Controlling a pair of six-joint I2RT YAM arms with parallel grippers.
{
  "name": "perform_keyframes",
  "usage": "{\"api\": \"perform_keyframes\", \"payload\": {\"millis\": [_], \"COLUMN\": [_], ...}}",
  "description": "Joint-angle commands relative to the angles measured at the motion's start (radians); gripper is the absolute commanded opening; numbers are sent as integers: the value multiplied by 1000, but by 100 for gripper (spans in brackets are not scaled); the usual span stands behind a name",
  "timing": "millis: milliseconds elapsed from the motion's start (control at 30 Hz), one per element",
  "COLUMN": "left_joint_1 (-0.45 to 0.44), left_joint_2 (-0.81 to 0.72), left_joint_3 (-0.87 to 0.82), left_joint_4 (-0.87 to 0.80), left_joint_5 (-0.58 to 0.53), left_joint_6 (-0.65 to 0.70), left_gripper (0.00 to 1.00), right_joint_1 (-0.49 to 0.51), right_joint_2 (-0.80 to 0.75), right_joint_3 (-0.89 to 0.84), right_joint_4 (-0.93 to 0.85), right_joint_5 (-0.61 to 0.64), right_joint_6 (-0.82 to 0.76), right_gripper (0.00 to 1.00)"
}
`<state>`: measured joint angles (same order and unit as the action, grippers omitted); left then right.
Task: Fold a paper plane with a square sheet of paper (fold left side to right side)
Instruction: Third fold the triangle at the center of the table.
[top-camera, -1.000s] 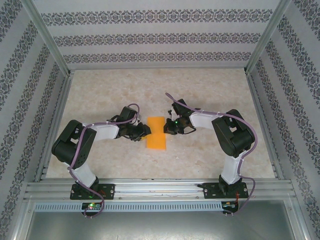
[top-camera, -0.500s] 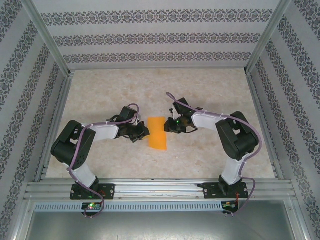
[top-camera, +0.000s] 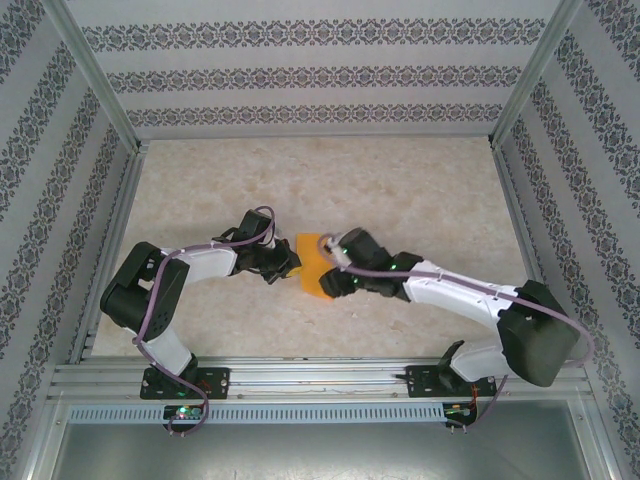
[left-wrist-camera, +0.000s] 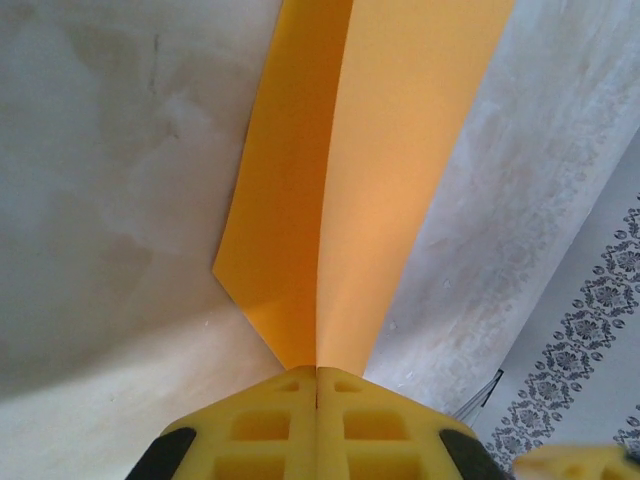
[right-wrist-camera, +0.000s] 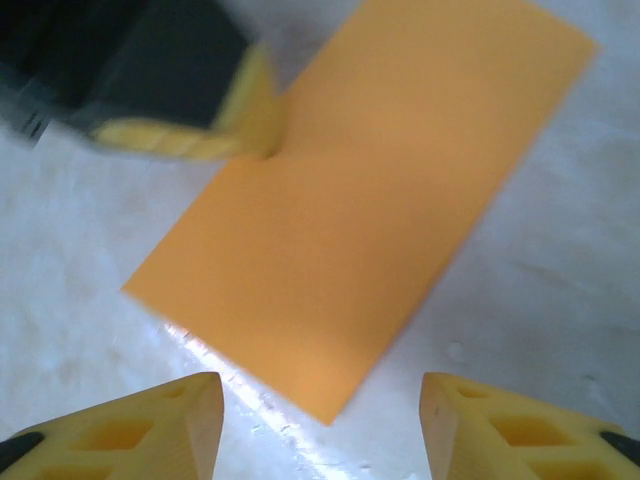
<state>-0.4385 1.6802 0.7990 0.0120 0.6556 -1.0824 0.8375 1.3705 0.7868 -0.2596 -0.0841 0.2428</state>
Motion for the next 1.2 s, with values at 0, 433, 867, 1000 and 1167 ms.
{"api": "perform_keyframes", "payload": {"millis": [0, 433, 867, 1000, 1167], "left_joint_1": [-10, -10, -10, -1, 58], "left_joint_2": [-3, 12, 12, -10, -66], "left_joint_3": [23, 32, 42, 64, 92], "left_joint_4": [-12, -21, -51, -99, -183], "left_joint_5": [16, 24, 28, 16, 9], "left_joint_6": [-28, -21, 7, 51, 130], "left_gripper": [0, 0, 4, 17, 31], "right_joint_1": [103, 230, 213, 189, 146], "right_joint_2": [31, 258, 312, 288, 253], "right_joint_3": [-9, 136, 172, 150, 116], "right_joint_4": [-5, 34, 28, 31, 47], "right_joint_5": [190, 281, 223, 192, 90], "right_joint_6": [-115, -255, -218, -193, -164], "right_gripper": [59, 64, 9, 0, 0]}}
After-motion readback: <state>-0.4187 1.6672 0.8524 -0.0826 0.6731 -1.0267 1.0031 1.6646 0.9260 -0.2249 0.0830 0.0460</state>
